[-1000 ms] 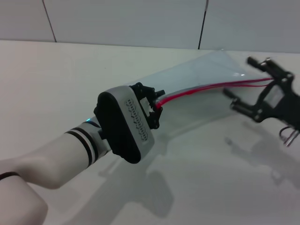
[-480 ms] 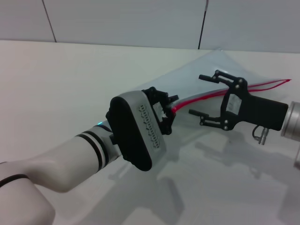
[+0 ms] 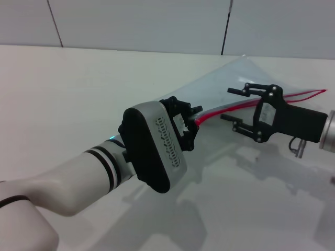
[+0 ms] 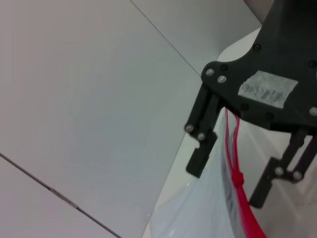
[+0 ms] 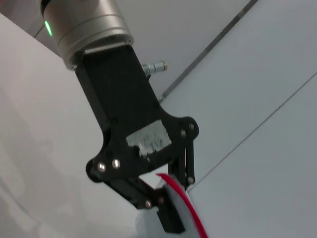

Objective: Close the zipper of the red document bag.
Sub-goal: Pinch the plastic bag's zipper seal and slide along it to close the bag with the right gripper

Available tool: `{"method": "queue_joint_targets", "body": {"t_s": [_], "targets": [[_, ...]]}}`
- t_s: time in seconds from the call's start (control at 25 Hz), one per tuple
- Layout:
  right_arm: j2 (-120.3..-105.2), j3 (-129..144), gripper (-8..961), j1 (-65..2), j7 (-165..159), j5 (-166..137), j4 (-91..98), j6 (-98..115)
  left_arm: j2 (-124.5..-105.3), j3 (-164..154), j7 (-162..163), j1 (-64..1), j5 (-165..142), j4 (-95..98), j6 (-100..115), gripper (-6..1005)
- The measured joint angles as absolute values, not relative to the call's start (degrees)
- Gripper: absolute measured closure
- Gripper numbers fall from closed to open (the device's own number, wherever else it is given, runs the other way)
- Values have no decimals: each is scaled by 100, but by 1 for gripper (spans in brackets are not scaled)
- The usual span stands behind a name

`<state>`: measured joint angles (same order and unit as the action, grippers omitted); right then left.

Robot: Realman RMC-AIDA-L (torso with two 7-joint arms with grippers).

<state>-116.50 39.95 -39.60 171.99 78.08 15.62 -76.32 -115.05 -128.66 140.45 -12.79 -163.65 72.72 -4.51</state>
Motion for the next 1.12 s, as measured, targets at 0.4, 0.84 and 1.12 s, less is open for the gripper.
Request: {"method": "queue_joint_targets", "body": {"t_s": [0.4, 0.84, 1.12], "targets": [[-11650, 4061, 526, -3831, 17201, 7799, 1681, -7698, -11494, -12861, 14045, -1255, -16365, 7277, -451, 944], [-11662, 4245, 643, -3874, 17201, 7820, 1678, -7700, -11496, -12860, 14045, -1255, -16365, 7278, -457, 945], [-11671, 4245, 693, -3903, 17201, 7831, 1678, -7699, -11496, -12866, 14045, -1262, -16365, 7278, -457, 945]]}}
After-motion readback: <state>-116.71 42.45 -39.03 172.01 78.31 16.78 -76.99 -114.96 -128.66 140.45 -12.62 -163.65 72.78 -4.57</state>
